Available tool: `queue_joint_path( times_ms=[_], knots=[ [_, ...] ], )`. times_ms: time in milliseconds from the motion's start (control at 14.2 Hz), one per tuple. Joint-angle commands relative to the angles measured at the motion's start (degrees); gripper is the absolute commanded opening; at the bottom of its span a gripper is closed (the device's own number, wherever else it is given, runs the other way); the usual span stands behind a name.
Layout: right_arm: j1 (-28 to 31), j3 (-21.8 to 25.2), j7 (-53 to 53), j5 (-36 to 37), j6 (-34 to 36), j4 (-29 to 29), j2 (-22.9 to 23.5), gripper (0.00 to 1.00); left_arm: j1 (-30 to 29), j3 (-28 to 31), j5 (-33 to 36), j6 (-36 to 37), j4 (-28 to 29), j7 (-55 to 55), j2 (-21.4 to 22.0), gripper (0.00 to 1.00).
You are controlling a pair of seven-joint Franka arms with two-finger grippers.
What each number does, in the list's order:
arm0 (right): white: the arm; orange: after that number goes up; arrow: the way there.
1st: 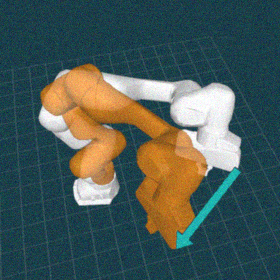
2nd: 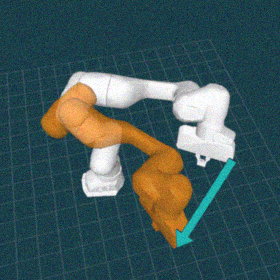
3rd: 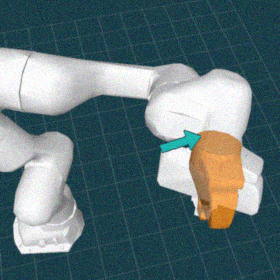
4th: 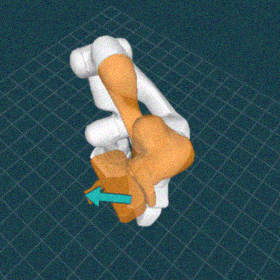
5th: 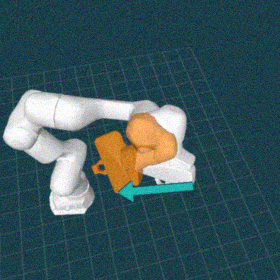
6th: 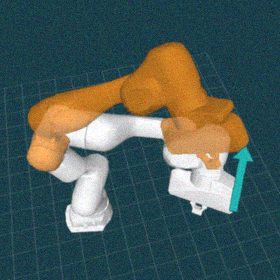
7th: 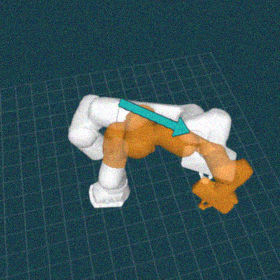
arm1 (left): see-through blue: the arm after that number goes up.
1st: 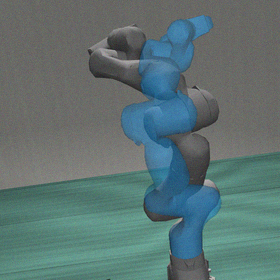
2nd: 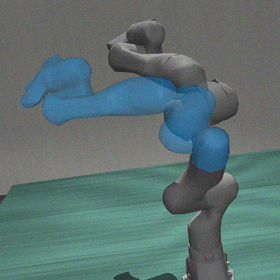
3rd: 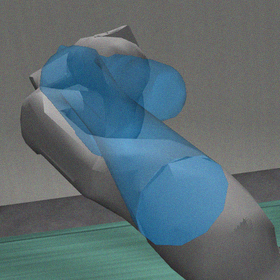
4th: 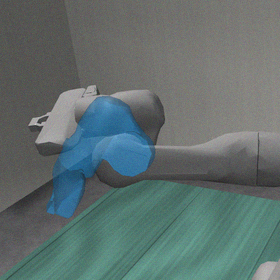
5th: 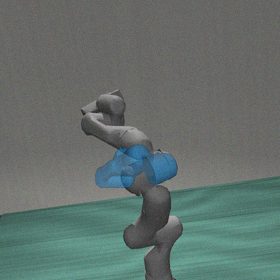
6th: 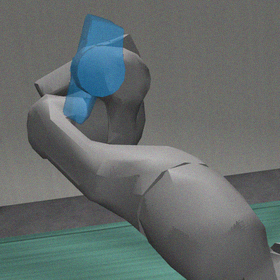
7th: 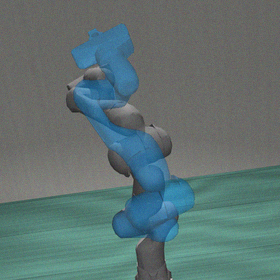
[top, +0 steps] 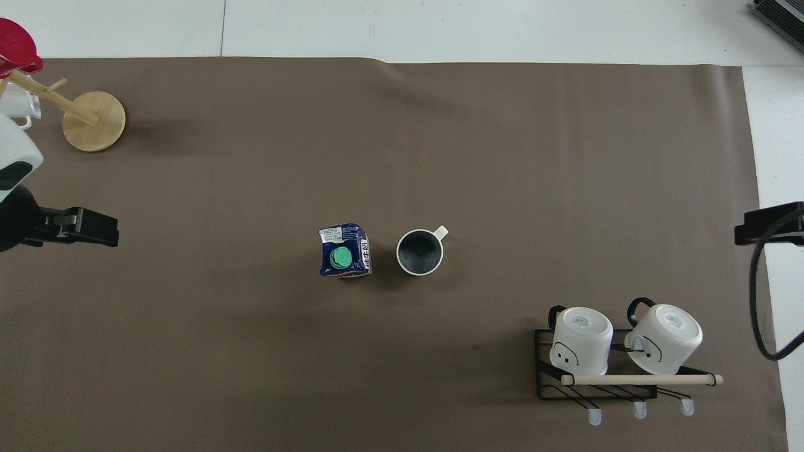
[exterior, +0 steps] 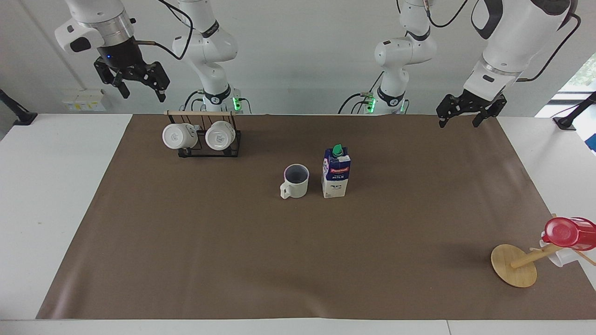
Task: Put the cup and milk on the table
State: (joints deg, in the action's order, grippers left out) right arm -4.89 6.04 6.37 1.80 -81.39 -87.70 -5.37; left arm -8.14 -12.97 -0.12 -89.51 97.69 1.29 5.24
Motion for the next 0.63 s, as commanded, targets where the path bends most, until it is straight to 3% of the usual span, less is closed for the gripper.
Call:
queue_joint_path(
  times_ms=[0, 564],
  knots=[
    [0.67, 0.02, -1.0, -0.92, -0.17, 0.6, 0.28, 1.0, -0.83, -0.38, -0.67, 1.7, -1.09, -0.32, 0.21, 1.0],
    [0.58, -0.07, -1.0, -0.92, -0.17, 0.51, 0.28, 1.0, -0.83, -0.3, -0.75, 2.14, -1.09, -0.32, 0.21, 1.0]
  ],
)
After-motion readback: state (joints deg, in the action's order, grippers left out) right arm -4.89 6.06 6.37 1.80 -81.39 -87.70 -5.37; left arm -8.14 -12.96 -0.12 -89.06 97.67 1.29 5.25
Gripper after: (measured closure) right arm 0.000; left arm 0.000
